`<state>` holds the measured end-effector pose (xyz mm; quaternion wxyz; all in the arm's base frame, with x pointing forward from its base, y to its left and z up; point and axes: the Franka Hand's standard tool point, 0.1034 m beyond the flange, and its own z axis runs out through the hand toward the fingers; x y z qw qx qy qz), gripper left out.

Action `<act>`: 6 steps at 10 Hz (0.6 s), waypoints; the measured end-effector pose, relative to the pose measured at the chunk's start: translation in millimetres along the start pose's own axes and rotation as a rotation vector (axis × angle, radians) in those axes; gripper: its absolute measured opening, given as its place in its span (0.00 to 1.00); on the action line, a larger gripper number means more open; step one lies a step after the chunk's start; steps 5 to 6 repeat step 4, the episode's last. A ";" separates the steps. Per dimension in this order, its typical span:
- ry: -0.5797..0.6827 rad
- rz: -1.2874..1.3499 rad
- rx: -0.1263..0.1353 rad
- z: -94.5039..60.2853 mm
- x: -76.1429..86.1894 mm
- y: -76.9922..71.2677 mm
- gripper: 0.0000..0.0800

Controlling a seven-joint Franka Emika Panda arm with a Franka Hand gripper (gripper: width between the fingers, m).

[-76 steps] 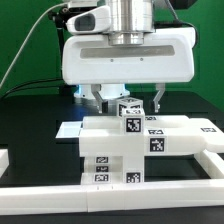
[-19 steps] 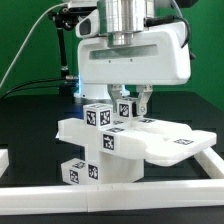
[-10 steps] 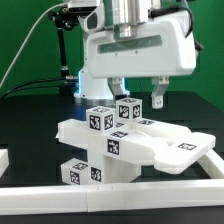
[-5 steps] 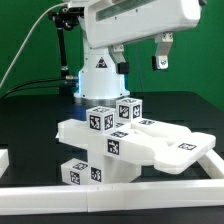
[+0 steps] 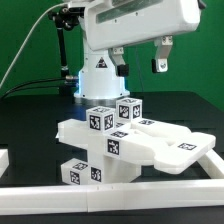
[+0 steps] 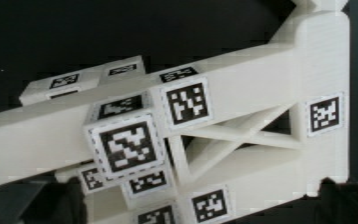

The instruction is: Assemble chair

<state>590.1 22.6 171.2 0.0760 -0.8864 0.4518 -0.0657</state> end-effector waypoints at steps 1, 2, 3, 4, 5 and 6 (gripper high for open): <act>0.000 0.000 0.000 0.2 0.0 0.1 0.81; 0.000 0.000 0.000 0.2 0.0 0.1 0.81; 0.000 0.000 -0.001 0.3 0.0 0.2 0.81; 0.000 0.000 -0.001 0.4 -0.1 0.2 0.81; 0.000 0.000 -0.001 0.4 -0.1 0.2 0.81; 0.000 0.000 -0.001 0.4 -0.1 0.2 0.81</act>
Offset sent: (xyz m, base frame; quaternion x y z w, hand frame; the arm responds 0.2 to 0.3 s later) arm 0.0000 0.0000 0.0000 0.0000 0.0000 0.0000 1.0000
